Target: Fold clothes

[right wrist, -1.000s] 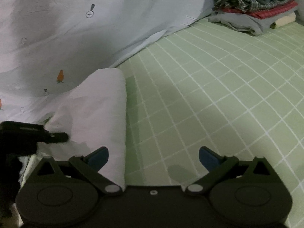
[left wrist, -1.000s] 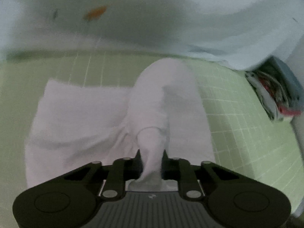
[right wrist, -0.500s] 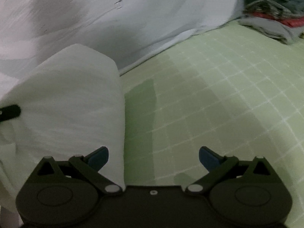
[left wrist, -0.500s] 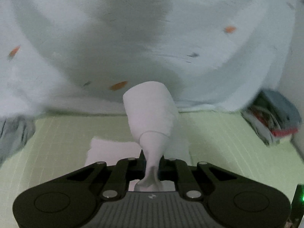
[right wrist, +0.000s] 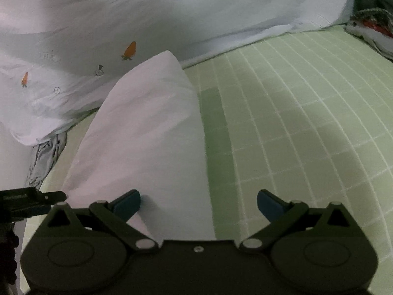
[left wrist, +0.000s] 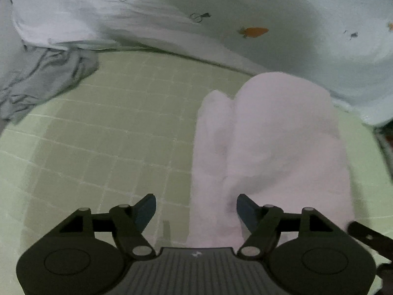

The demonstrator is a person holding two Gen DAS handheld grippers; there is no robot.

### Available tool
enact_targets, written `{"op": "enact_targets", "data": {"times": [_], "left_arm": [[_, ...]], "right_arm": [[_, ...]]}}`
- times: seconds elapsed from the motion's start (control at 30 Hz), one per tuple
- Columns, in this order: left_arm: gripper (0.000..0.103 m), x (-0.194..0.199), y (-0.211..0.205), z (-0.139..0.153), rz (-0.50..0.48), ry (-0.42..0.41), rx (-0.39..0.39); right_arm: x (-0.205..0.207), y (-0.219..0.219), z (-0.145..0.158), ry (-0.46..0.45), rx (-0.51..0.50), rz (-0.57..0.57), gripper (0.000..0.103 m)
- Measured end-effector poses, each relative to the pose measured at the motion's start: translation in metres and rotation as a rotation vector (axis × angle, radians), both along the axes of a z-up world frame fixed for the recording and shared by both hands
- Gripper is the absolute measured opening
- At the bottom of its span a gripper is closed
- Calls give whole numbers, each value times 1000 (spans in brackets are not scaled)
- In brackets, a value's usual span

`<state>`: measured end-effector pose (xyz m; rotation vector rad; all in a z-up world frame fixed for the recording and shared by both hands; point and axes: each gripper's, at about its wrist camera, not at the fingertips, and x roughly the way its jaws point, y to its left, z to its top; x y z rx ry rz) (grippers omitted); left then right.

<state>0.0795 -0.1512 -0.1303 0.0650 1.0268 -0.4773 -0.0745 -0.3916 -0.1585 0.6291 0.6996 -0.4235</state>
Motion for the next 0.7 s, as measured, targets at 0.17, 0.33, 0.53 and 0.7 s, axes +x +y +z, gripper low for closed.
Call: {"op": "enact_targets", "data": {"times": [0.17,0.33,0.53,0.7], "left_arm": [[91,17,-8,-10,-85,27,-55],[94,43,-17,-28,-118,97,-120],[98,73,-30,-56,-141,230,-240],[83,73,-34,-59,-150,240,-271]], "right_arm": [[26,-1,1,-5,-6,6,103],[56,-11,-6,5,8,8,103],[87,-27,-18,17,53,16,103],[98,-36,-29,34,165,6,103]]}}
